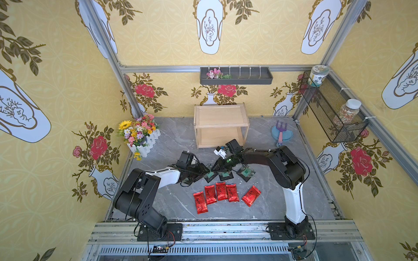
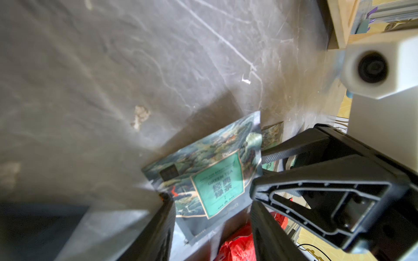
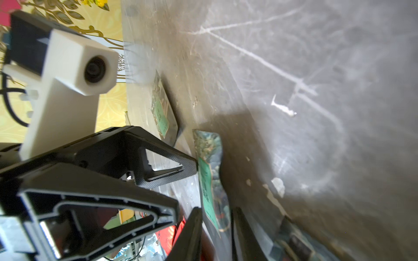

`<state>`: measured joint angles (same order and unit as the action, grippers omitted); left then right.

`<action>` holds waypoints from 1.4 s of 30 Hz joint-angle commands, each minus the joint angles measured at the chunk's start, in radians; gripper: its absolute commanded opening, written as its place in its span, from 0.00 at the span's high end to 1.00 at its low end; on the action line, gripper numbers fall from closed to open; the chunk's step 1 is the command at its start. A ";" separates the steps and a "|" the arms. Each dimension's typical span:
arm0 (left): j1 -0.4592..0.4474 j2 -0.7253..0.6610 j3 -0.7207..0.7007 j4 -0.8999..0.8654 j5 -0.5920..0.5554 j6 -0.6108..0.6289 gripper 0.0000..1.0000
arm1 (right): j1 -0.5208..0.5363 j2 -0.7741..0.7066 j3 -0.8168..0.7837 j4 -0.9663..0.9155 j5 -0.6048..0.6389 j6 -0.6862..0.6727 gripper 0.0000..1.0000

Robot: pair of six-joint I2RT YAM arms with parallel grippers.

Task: Place the tea bags on the shelf by color
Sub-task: Pick up the tea bag from the center of the board, then place the tea bag on the shelf.

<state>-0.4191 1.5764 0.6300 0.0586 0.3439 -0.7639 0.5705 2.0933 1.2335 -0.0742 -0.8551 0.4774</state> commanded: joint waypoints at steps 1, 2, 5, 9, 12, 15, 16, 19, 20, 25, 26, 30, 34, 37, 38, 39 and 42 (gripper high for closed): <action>0.000 0.008 -0.004 -0.029 -0.017 0.009 0.41 | -0.004 -0.003 -0.006 0.046 -0.023 0.022 0.77; 0.000 0.008 -0.003 -0.030 -0.016 0.010 0.41 | -0.006 -0.006 -0.009 0.051 -0.020 0.025 0.79; 0.000 0.001 -0.006 -0.031 -0.019 0.010 0.41 | -0.011 -0.009 -0.018 0.060 -0.016 0.030 0.83; 0.000 -0.004 -0.008 -0.028 -0.023 0.010 0.41 | -0.014 -0.020 -0.031 0.070 -0.011 0.037 0.89; 0.000 -0.012 -0.006 -0.021 -0.025 0.005 0.40 | -0.016 -0.031 -0.043 0.082 -0.004 0.048 0.92; 0.000 -0.037 -0.002 -0.020 -0.035 -0.002 0.41 | -0.017 -0.050 -0.058 0.103 0.002 0.069 0.95; 0.000 -0.050 0.001 -0.023 -0.044 -0.004 0.40 | -0.020 -0.058 -0.064 0.113 0.004 0.078 0.96; 0.000 -0.098 0.007 -0.032 -0.078 -0.012 0.41 | -0.024 -0.088 -0.090 0.145 0.008 0.106 0.98; 0.000 -0.117 0.010 -0.038 -0.093 -0.015 0.40 | -0.026 -0.102 -0.101 0.159 0.010 0.121 0.99; 0.013 -0.229 0.055 -0.112 -0.191 -0.010 0.40 | -0.035 -0.193 -0.157 0.220 0.028 0.202 1.00; 0.020 -0.251 0.068 -0.131 -0.211 -0.007 0.40 | -0.039 -0.220 -0.171 0.240 0.033 0.227 1.00; 0.046 -0.329 0.100 -0.164 -0.285 -0.008 0.39 | -0.061 -0.329 -0.205 0.335 0.069 0.344 1.00; 0.085 -0.360 0.126 -0.155 -0.295 -0.012 0.38 | -0.064 -0.404 -0.179 0.364 0.131 0.418 1.00; 0.100 -0.358 0.146 -0.140 -0.288 -0.018 0.38 | -0.067 -0.421 -0.143 0.403 0.157 0.488 1.00; 0.100 -0.357 0.155 -0.135 -0.288 -0.017 0.38 | -0.069 -0.423 -0.129 0.415 0.162 0.501 1.00; 0.101 -0.352 0.163 -0.130 -0.288 -0.017 0.38 | -0.070 -0.423 -0.111 0.427 0.172 0.515 1.00; 0.107 -0.337 0.191 -0.126 -0.287 -0.010 0.38 | -0.074 -0.406 -0.038 0.419 0.210 0.530 1.00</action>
<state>-0.3187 1.2270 0.8040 -0.0803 0.0574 -0.7849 0.4992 1.6787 1.1465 0.2714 -0.6983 0.9527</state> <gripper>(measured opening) 0.620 0.068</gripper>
